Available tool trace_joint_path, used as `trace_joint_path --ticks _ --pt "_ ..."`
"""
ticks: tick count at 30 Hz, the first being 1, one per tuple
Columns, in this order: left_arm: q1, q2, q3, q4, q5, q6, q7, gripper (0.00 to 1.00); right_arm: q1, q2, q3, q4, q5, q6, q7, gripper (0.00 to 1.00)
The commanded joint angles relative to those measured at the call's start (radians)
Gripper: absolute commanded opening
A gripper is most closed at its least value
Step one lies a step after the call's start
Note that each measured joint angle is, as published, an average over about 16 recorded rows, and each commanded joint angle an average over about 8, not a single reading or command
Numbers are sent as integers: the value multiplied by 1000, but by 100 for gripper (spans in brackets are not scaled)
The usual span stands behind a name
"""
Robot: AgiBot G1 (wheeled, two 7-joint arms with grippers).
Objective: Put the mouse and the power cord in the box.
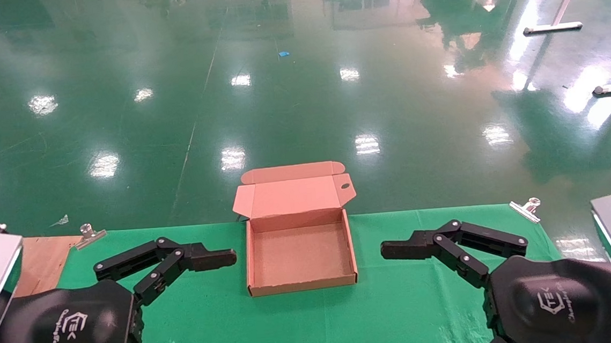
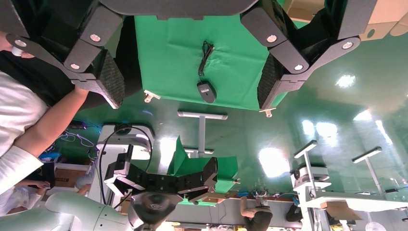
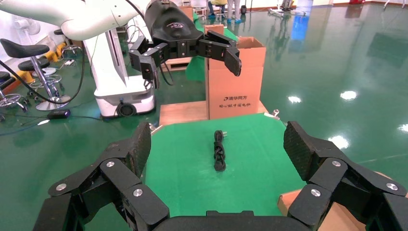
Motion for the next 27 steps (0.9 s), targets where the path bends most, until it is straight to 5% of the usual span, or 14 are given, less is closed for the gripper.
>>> trace_joint_path --ticks 1,27 --pt "0 0 0 0 0 0 0 100 0 0 0 0 0 0 0 100" --pt "0 0 0 0 0 0 0 100 0 0 1 0 0 0 0 100"
